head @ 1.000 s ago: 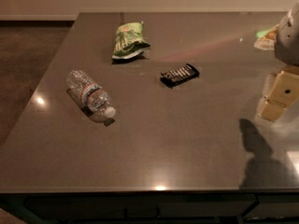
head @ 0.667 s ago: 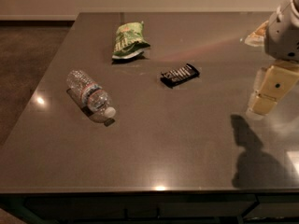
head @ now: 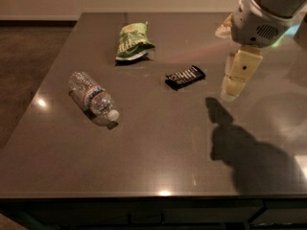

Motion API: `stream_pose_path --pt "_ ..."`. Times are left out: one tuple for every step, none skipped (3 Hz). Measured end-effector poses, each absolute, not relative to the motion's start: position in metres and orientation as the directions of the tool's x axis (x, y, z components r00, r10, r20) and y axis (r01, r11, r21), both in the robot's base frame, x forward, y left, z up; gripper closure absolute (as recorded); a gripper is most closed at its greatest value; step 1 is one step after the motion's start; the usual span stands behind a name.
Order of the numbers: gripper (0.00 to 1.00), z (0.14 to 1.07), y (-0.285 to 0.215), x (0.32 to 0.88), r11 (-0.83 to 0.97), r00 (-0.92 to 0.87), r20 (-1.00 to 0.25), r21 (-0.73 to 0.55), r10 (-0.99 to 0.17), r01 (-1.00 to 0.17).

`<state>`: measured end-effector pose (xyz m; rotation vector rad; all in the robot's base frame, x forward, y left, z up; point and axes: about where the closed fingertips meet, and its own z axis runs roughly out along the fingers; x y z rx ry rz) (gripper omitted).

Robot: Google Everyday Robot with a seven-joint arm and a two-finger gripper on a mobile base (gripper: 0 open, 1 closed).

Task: Pick rxbar chocolate

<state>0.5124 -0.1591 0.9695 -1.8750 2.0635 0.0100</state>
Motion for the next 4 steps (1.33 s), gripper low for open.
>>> stream_pose_path --pt "0.0 0.945 -0.133 0.564 0.041 0.013 -0.247 -0.213 -0.969 -0.976" --pt "0.0 0.921 -0.121 0.591 -0.019 0.06 -0.211 -0.192 -0.976 -0.981" --pt "0.0 0.897 -0.115 0.613 -0.062 0.091 -0.182 -0.159 -0.979 -0.985" --pt "0.0 0.879 -0.108 0.627 -0.1 0.121 -0.166 -0.13 -0.979 -0.986"
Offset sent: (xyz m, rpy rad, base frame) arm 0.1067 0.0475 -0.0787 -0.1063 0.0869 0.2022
